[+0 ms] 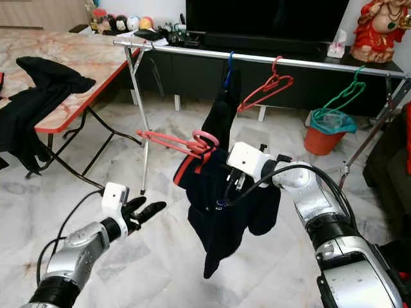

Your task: Hang hanger

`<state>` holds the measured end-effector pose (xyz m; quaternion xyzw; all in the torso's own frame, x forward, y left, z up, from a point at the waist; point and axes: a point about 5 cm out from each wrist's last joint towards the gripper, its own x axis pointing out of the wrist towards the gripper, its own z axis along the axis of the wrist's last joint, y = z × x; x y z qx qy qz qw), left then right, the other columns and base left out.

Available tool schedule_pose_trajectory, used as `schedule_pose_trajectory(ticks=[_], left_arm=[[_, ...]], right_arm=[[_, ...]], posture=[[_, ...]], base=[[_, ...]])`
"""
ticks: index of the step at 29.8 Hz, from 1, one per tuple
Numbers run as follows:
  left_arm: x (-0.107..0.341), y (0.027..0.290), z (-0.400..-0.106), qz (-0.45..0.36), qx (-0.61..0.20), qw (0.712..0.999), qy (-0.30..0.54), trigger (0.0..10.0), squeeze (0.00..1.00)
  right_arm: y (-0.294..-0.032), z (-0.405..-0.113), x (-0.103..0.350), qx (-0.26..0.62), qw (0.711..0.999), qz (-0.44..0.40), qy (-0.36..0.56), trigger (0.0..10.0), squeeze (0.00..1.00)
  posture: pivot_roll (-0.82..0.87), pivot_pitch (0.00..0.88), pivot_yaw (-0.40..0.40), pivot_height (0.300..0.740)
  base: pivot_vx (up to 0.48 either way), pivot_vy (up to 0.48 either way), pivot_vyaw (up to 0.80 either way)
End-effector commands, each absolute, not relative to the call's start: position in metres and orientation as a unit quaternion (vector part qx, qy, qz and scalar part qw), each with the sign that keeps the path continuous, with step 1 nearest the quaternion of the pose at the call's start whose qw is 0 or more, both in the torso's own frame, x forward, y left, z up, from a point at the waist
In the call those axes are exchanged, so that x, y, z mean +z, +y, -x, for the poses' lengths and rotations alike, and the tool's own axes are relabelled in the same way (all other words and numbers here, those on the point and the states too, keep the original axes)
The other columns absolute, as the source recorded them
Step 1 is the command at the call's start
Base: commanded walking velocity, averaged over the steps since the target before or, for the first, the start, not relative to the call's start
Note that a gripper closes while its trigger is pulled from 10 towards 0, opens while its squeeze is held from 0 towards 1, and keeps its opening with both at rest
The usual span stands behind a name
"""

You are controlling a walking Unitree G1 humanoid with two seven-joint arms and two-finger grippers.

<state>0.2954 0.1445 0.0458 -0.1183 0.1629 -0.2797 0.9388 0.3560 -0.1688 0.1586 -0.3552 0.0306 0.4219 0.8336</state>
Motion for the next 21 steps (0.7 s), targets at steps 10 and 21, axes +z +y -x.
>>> schedule_pose_trajectory(ticks=[10,21], left_arm=[[0.054,0.141,-0.306,0.165,-0.273,0.939,0.129,10.0,1.0],[0.055,0.15,-0.309,0.171,-0.257,0.944,0.119,10.0,0.0]], right_arm=[[-0.139,-0.351,0.18,0.463,0.826,0.32,-0.023,0.0,0.0],[-0.126,-0.345,0.182,0.486,0.816,0.311,-0.031,0.0,0.0]], posture=[[0.02,0.0,-0.024,0.74],[0.01,0.0,-0.025,0.74]], base=[[0.0,0.0,0.0],[0.0,0.0,0.0]])
